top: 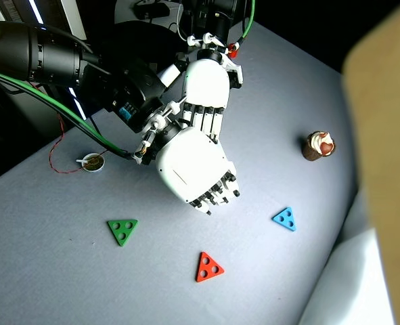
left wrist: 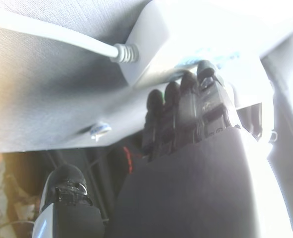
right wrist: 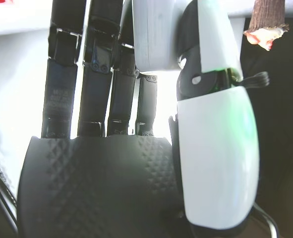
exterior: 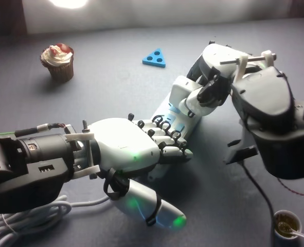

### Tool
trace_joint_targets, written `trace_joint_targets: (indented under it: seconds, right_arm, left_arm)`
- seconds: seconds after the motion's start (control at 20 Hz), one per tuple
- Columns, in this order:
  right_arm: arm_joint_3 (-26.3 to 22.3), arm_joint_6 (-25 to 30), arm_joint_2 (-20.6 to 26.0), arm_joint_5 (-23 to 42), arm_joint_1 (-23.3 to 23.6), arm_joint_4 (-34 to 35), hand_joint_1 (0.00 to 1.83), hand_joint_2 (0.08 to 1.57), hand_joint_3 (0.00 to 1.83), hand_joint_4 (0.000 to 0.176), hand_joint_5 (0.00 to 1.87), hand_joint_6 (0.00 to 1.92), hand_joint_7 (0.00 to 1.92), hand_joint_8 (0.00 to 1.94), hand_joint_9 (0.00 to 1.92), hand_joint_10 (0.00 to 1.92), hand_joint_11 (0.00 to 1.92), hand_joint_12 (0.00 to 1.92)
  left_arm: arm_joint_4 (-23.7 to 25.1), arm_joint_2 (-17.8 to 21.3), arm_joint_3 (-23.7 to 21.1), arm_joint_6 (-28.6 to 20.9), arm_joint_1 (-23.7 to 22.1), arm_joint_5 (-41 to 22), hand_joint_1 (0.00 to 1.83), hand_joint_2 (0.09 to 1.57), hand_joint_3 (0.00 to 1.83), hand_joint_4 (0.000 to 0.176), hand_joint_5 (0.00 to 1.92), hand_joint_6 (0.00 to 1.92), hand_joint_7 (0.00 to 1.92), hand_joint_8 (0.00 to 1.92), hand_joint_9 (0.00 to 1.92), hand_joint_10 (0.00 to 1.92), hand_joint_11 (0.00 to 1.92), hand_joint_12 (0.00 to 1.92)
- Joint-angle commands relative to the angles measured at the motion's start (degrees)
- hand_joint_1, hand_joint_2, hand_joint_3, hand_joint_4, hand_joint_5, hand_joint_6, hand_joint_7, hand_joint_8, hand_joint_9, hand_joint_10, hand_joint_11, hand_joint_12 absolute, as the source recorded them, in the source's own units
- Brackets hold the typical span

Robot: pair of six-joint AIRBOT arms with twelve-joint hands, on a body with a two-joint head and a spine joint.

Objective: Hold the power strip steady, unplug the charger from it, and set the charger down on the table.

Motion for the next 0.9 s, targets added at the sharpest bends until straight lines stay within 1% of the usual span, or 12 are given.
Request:
trace_joint_targets:
  seconds: [0.0, 0.05, 0.15, 0.3, 0.35, 0.4, 0.5, 0.55, 0.65, 0.7, 0.8, 0.85]
  right_arm:
    - [-0.7, 0.3, 1.1, 2.3, -0.1, -6.1, 1.25, 1.07, 0.0, 0.0, 1.0, 0.96, 1.22, 0.58, 1.23, 0.0, 0.85, 0.79]
    - [-1.2, 0.3, 1.4, 2.4, -0.1, -7.5, 1.25, 1.06, 0.0, 0.0, 1.01, 0.95, 1.24, 0.53, 1.23, 0.0, 0.86, 0.8]
    - [-2.1, 0.3, 2.2, 2.7, -0.1, -10.7, 1.25, 1.07, 0.0, 0.0, 1.0, 0.97, 1.21, 0.57, 1.22, 0.0, 0.84, 0.81]
    - [-3.2, -0.2, 3.3, 4.1, -0.2, -15.3, 1.25, 1.07, 0.0, 0.0, 1.0, 0.97, 1.21, 0.57, 1.22, 0.0, 0.84, 0.81]
    - [-3.6, -1.6, 3.7, 5.4, -0.2, -16.3, 1.25, 1.07, 0.0, 0.0, 1.0, 0.96, 1.21, 0.58, 1.22, 0.0, 0.84, 0.81]
    - [-3.8, -3.1, 4.1, 6.5, -0.2, -16.6, 1.25, 1.06, 0.0, 0.0, 1.02, 0.92, 1.23, 0.55, 1.23, 0.0, 0.88, 0.76]
    - [-4.7, -6.5, 5.5, 7.2, -0.4, -17.3, 1.25, 1.06, 0.0, 0.0, 1.02, 0.92, 1.24, 0.54, 1.23, 0.0, 0.89, 0.75]
    - [-5.2, -7.5, 6.4, 7.0, -0.6, -18.3, 1.25, 1.05, 0.0, 0.0, 1.02, 0.93, 1.27, 0.48, 1.23, 0.0, 0.89, 0.73]
    - [-6.7, -12.5, 8.6, 2.8, -0.7, -21.1, 1.25, 1.05, 0.0, 0.0, 1.02, 0.92, 1.27, 0.46, 1.24, 0.0, 0.88, 0.72]
    - [-7.8, -17.1, 10.2, 0.2, -1.2, -24.5, 1.26, 1.04, 0.0, 0.0, 1.04, 0.89, 1.3, 0.43, 1.25, 0.0, 0.9, 0.71]
    - [-9.9, -24.7, 12.4, -1.2, -2.4, -29.2, 1.26, 1.05, 0.0, 0.0, 1.03, 0.91, 1.29, 0.44, 1.24, 0.0, 0.88, 0.71]
    - [-10.6, -26.4, 13.4, -2.0, -2.8, -31.0, 1.26, 1.05, 0.0, 0.0, 1.03, 0.9, 1.28, 0.45, 1.24, 0.0, 0.88, 0.71]
  left_arm:
    - [-0.3, -0.2, 0.2, -0.5, 0.0, -2.4, 0.02, 0.99, 0.0, 0.0, 0.17, 0.0, 0.17, 0.0, 0.14, 0.0, 0.08, 0.05]
    - [-0.3, -0.2, 0.2, -0.5, 0.0, -2.4, 0.02, 1.0, 0.0, 0.0, 0.17, 0.0, 0.16, 0.0, 0.13, 0.0, 0.07, 0.04]
    - [-0.3, -0.2, 0.3, -0.7, 0.0, -2.4, 0.03, 1.0, 0.0, 0.0, 0.18, 0.0, 0.17, 0.0, 0.14, 0.0, 0.07, 0.04]
    - [-0.3, -0.1, 0.2, -0.9, 0.0, -2.5, 0.03, 1.0, 0.0, 0.0, 0.16, 0.0, 0.17, 0.0, 0.14, 0.0, 0.09, 0.05]
    - [-0.3, -0.1, 0.2, -0.9, 0.0, -2.5, 0.03, 1.0, 0.0, 0.0, 0.17, 0.0, 0.17, 0.01, 0.14, 0.01, 0.09, 0.05]
    - [-0.3, 0.0, 0.1, -0.9, 0.0, -2.5, 0.03, 1.0, 0.0, 0.0, 0.17, 0.0, 0.17, 0.01, 0.15, 0.01, 0.09, 0.05]
    - [-0.3, 0.0, 0.1, -1.0, 0.0, -2.5, 0.04, 1.0, 0.0, 0.0, 0.17, 0.0, 0.17, 0.0, 0.14, 0.0, 0.09, 0.04]
    - [-0.3, 0.0, 0.1, -1.0, 0.0, -2.5, 0.04, 0.99, 0.0, 0.0, 0.17, 0.0, 0.18, 0.01, 0.15, 0.01, 0.09, 0.05]
    - [-0.3, 0.1, 0.1, -1.0, 0.0, -2.6, 0.05, 0.99, 0.0, 0.0, 0.18, 0.01, 0.18, 0.01, 0.16, 0.01, 0.1, 0.05]
    - [-0.3, 0.2, 0.1, -1.0, -0.1, -2.6, 0.04, 1.0, 0.0, 0.0, 0.17, 0.0, 0.17, 0.0, 0.15, 0.0, 0.09, 0.04]
    - [-0.3, 0.2, 0.1, -1.0, -0.1, -2.6, 0.03, 1.0, 0.0, 0.0, 0.17, 0.0, 0.18, 0.0, 0.15, 0.0, 0.09, 0.04]
    - [-0.3, 0.3, 0.1, -1.0, -0.1, -2.6, 0.03, 1.0, 0.0, 0.0, 0.17, 0.0, 0.18, 0.0, 0.15, 0.0, 0.09, 0.04]
